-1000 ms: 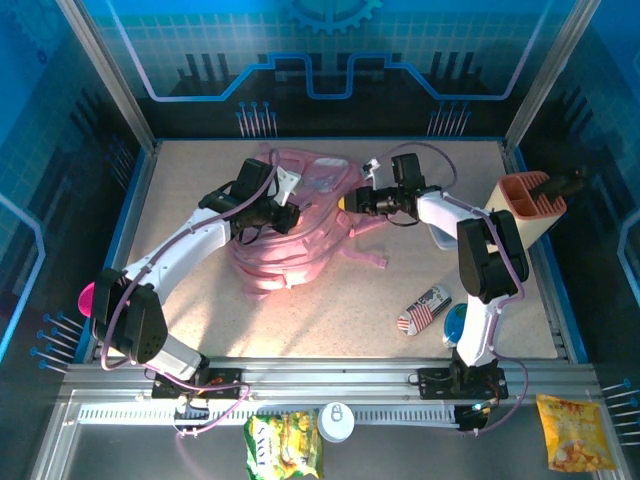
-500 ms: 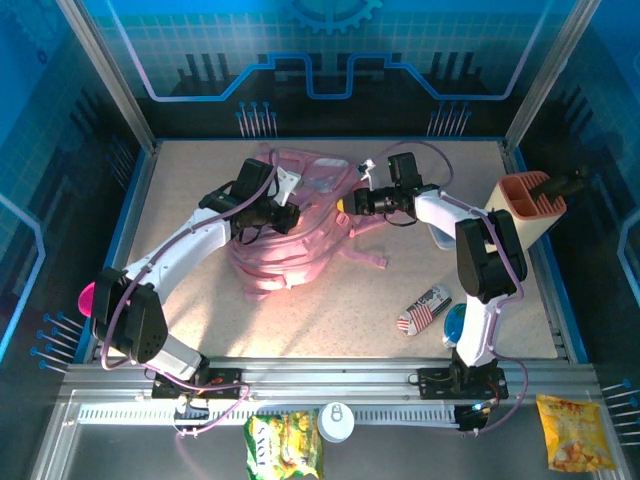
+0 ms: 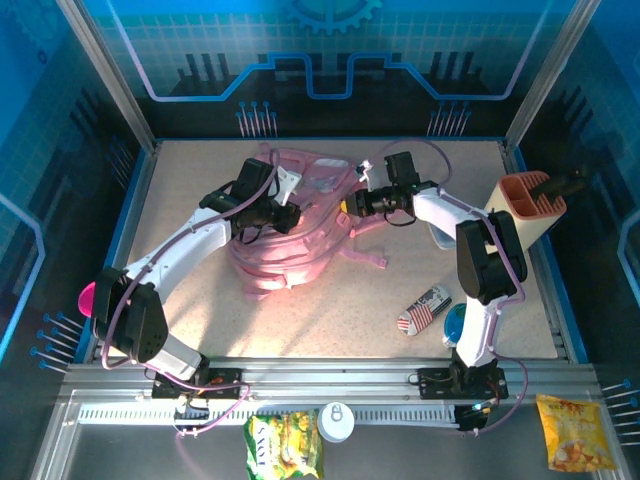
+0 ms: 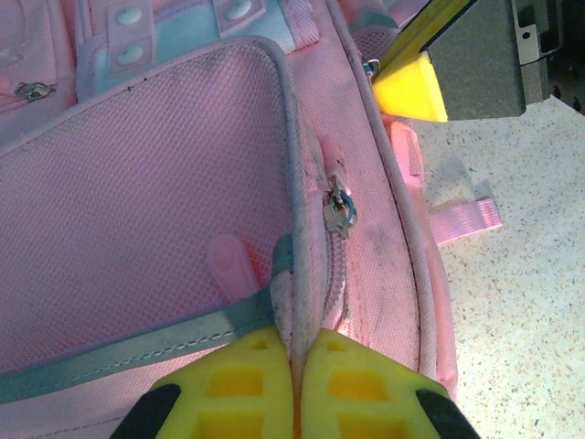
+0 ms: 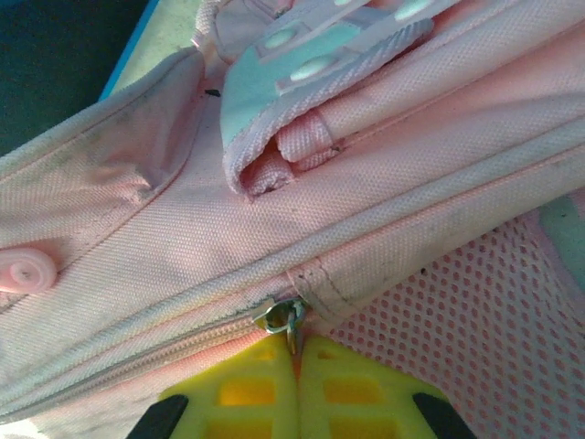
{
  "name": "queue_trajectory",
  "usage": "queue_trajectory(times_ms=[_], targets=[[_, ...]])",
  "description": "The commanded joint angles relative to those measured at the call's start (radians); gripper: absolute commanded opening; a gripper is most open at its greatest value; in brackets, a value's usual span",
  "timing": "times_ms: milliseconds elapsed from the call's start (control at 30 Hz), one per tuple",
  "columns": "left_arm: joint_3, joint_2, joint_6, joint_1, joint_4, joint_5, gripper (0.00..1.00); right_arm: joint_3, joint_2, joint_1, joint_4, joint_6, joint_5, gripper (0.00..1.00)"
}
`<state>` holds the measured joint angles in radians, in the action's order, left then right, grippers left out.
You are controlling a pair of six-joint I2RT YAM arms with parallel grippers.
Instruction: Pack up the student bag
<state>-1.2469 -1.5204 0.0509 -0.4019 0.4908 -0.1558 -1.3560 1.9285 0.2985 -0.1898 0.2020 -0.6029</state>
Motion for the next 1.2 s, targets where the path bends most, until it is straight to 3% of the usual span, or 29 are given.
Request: queue_trajectory(times_ms=[0, 333, 533, 933, 1167], targets=[[-0.036, 0.019, -0.008, 0.006, -0.052, -0.067, 0.00, -0.042, -0.034, -0.006, -0.061, -0.063, 0.125, 0.06], [-0.054, -0.012, 0.000, 0.005, -0.031, -0.071, 0.00, -0.051, -0.056, 0.007, -0.131, -0.118, 0.211, 0.02], [-0.060, -0.029, 0.012, 0.005, -0.024, -0.072, 0.00, -0.060, -0.063, 0.027, -0.186, -0.160, 0.371, 0.00], [-0.078, -0.055, 0.010, 0.006, -0.020, -0.055, 0.00, -0.119, -0.083, 0.084, -0.359, -0.204, 0.365, 0.00], [-0.093, -0.071, -0.050, 0.006, -0.055, -0.046, 0.00, -0.070, -0.156, 0.116, -0.374, -0.182, 0.146, 0.00]])
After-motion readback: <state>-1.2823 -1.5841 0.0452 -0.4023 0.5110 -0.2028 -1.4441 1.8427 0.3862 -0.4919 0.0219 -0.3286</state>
